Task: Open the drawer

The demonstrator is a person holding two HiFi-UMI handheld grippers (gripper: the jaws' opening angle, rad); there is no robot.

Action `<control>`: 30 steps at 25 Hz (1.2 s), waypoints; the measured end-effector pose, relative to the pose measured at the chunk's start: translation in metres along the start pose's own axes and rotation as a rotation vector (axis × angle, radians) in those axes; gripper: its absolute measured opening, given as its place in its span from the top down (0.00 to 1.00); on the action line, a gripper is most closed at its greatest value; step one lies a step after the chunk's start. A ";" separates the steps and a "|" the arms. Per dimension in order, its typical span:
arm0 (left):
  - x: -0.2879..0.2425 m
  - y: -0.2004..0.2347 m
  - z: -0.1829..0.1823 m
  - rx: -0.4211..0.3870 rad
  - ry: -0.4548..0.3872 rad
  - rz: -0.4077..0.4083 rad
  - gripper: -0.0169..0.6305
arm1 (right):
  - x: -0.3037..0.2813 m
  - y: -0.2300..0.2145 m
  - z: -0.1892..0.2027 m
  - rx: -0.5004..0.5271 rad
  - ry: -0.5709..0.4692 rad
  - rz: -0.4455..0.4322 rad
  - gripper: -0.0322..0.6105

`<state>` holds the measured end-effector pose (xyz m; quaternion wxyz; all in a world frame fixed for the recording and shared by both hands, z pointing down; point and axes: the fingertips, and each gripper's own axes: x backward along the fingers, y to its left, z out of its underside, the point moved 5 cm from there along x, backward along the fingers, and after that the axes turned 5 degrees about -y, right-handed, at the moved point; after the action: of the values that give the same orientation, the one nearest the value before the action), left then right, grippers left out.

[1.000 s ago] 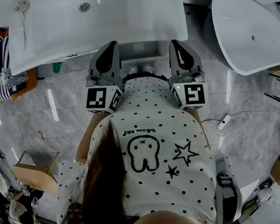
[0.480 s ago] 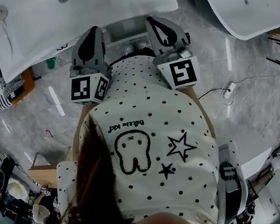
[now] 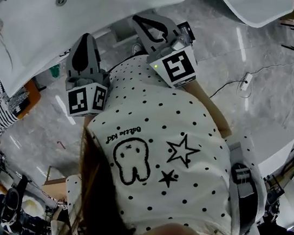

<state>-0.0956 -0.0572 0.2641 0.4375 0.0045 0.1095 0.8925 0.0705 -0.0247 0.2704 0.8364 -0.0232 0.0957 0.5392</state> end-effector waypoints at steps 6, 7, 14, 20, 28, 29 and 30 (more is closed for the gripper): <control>0.002 0.004 -0.002 0.009 -0.016 -0.033 0.97 | -0.003 0.002 -0.002 0.029 0.003 -0.021 0.93; 0.002 0.005 -0.003 0.009 -0.021 -0.040 0.97 | -0.004 0.002 -0.003 0.033 0.007 -0.024 0.93; 0.003 0.001 -0.005 -0.017 -0.019 -0.024 0.97 | -0.008 0.011 -0.004 0.043 0.009 -0.073 0.93; 0.006 0.003 -0.007 -0.015 -0.020 -0.032 0.97 | -0.010 0.015 -0.004 0.047 0.016 -0.090 0.93; 0.004 0.001 -0.007 -0.016 -0.014 -0.018 0.97 | -0.009 0.014 -0.004 0.043 0.014 -0.079 0.93; 0.004 0.001 -0.007 -0.014 -0.015 -0.017 0.97 | -0.009 0.014 -0.004 0.041 0.013 -0.077 0.93; 0.004 0.001 -0.007 -0.012 -0.014 -0.016 0.97 | -0.008 0.014 -0.004 0.038 0.013 -0.074 0.93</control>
<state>-0.0997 -0.0565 0.2574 0.4453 0.0074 0.1010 0.8896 0.0539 -0.0269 0.2686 0.8553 -0.0142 0.1106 0.5060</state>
